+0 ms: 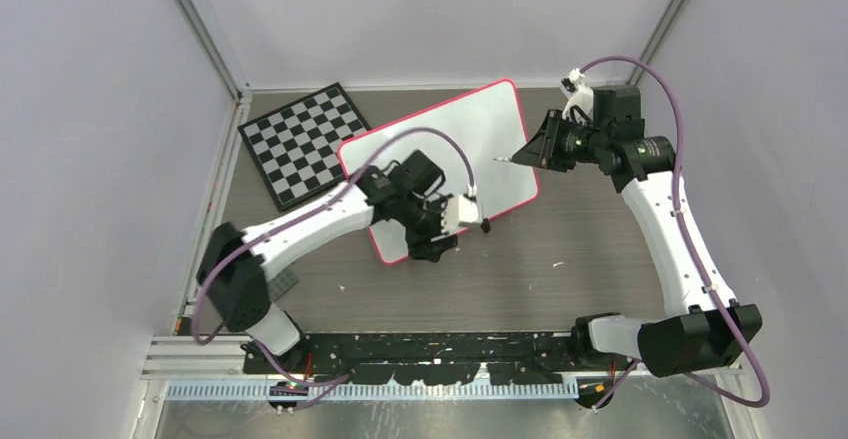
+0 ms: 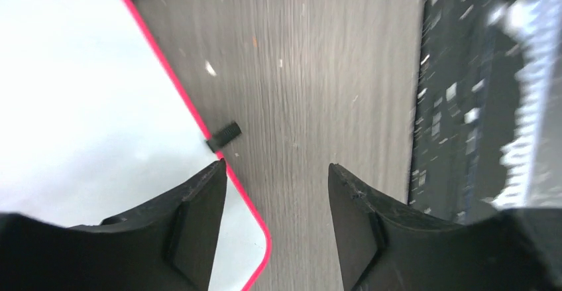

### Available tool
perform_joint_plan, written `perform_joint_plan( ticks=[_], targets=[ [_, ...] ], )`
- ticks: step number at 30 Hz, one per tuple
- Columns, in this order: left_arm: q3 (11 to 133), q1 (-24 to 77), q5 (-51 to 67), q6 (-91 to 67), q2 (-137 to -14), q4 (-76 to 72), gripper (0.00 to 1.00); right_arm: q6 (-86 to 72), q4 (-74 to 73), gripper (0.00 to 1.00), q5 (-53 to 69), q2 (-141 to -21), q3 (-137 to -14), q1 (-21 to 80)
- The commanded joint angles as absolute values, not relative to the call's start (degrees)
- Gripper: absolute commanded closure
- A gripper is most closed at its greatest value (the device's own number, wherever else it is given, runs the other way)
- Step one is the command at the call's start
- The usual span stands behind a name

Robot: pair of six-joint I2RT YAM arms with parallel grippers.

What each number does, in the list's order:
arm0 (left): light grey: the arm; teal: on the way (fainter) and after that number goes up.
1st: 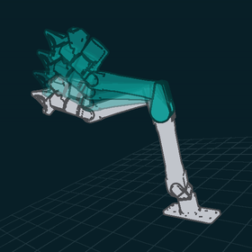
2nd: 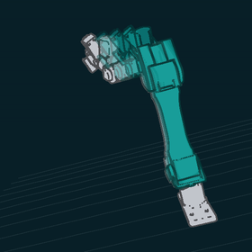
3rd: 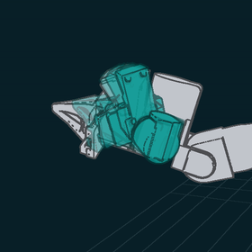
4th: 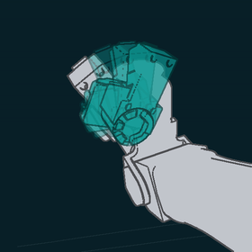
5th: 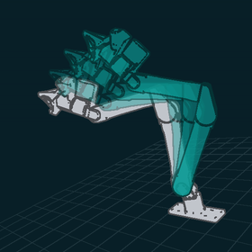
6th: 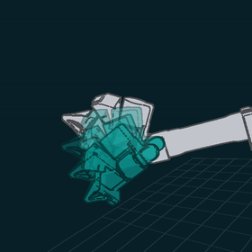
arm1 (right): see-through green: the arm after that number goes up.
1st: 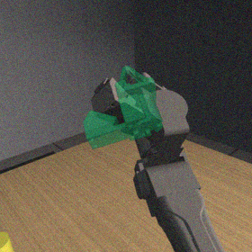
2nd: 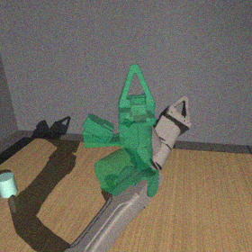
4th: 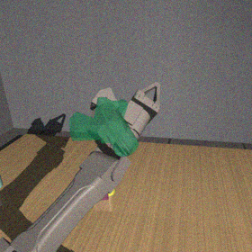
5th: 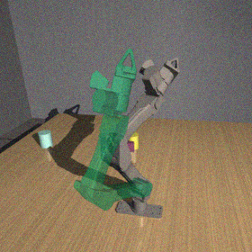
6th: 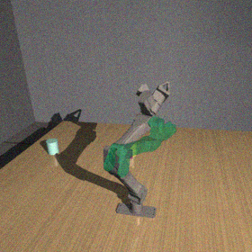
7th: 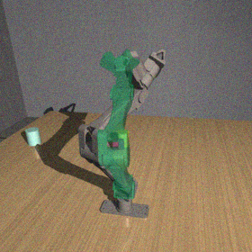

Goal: Write a sentence on the whiteboard

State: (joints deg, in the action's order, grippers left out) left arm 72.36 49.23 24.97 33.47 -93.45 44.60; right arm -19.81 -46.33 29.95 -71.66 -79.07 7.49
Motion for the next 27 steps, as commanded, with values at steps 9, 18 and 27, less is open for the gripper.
perform_joint_plan(
  ticks=[9, 18, 27],
  targets=[
    [100.7, 17.7, 49.9, 16.7, -84.8, 65.9, 0.34, -14.0, -32.4, 1.0, 33.9, -78.4, -87.0, 14.1],
    [100.3, 0.3, 56.5, 6.3, -90.6, 63.2, 0.38, -7.9, -24.9, 1.0, 27.5, -82.2, -89.6, 28.1],
    [91.8, -6.4, 59.7, -3.0, -89.7, 52.8, 0.51, -3.2, -20.5, 1.0, 23.3, -84.1, -87.9, 34.4]
  ],
)
